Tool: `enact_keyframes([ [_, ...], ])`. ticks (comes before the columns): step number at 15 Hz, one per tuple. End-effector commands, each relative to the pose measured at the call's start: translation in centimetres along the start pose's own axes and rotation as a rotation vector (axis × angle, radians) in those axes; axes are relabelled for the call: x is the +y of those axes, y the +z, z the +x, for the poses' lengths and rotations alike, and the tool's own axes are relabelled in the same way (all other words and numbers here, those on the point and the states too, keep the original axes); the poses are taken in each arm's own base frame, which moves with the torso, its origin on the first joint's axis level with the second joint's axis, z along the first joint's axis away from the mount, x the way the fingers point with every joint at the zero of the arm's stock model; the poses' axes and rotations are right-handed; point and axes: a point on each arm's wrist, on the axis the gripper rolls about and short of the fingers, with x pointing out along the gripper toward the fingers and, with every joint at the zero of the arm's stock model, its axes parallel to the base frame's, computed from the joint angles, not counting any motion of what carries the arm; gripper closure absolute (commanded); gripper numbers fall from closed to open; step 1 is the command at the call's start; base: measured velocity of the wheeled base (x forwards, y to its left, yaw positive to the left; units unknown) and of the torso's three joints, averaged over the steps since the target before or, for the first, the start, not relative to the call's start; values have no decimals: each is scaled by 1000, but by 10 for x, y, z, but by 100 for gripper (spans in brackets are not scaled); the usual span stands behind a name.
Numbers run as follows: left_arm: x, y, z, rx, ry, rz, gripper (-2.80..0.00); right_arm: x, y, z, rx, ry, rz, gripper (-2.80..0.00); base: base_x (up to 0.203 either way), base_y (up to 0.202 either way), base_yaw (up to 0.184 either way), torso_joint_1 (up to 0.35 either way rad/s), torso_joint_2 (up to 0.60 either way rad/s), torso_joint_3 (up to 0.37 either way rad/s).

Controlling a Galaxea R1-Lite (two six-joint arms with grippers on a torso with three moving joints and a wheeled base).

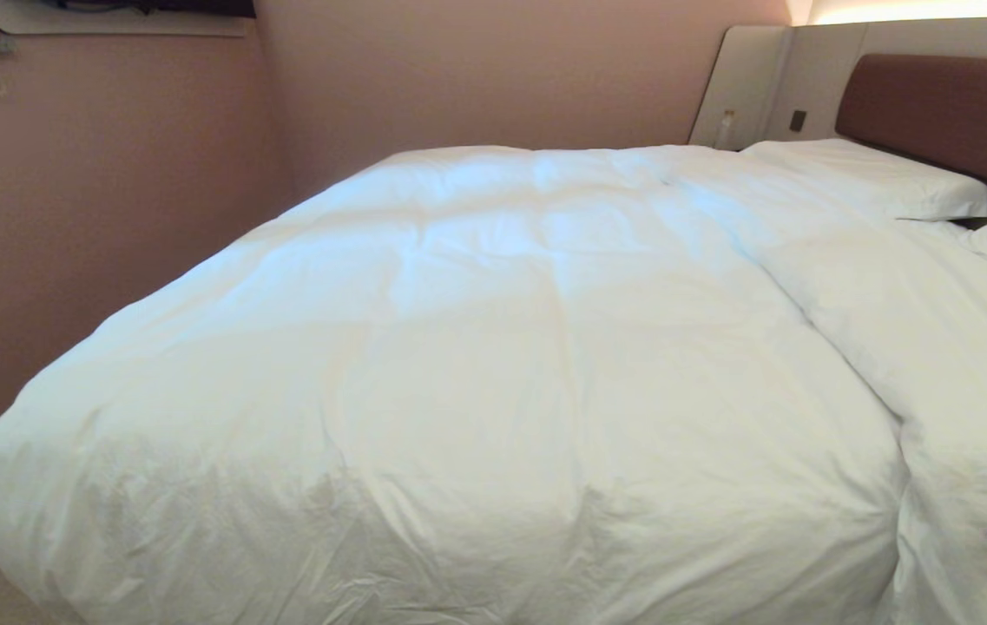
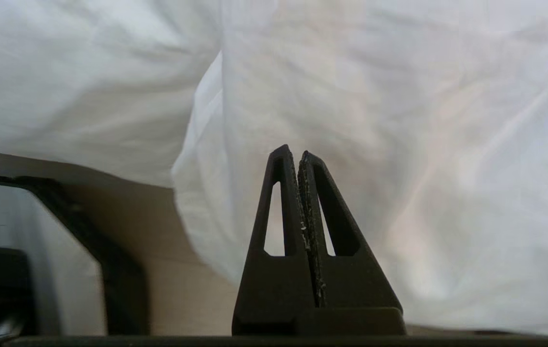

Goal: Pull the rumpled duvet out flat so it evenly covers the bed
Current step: Flatten the corners of the folded blanket

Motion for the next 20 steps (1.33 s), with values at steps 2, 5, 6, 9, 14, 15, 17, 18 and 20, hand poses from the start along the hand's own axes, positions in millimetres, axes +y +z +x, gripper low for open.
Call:
enact_keyframes([
  [2,0,0,0,0,1,0,0,-3,-2,7,2,6,-69,-280,0,0,0,0,0,0],
  [5,0,0,0,0,1,0,0,0,-8,9,22,24,-88,-280,0,0,0,0,0,0],
  [6,0,0,0,0,1,0,0,2,-12,10,33,35,-86,-280,0,0,0,0,0,0],
  [9,0,0,0,0,1,0,0,4,-13,13,40,48,-105,-280,0,0,0,0,0,0],
  [14,0,0,0,0,0,0,0,-8,-15,47,30,63,-135,-280,0,0,0,0,0,0],
  [15,0,0,0,0,1,0,0,-11,-17,55,26,59,-138,-280,0,0,0,0,0,0],
  [17,0,0,0,0,1,0,0,-15,-24,68,27,50,-138,-280,0,0,0,0,0,0],
  [18,0,0,0,0,1,0,0,-17,-28,74,34,37,-140,-280,0,0,0,0,0,0],
  [20,0,0,0,0,1,0,0,-21,-34,87,37,6,-141,-280,0,0,0,0,0,0],
])
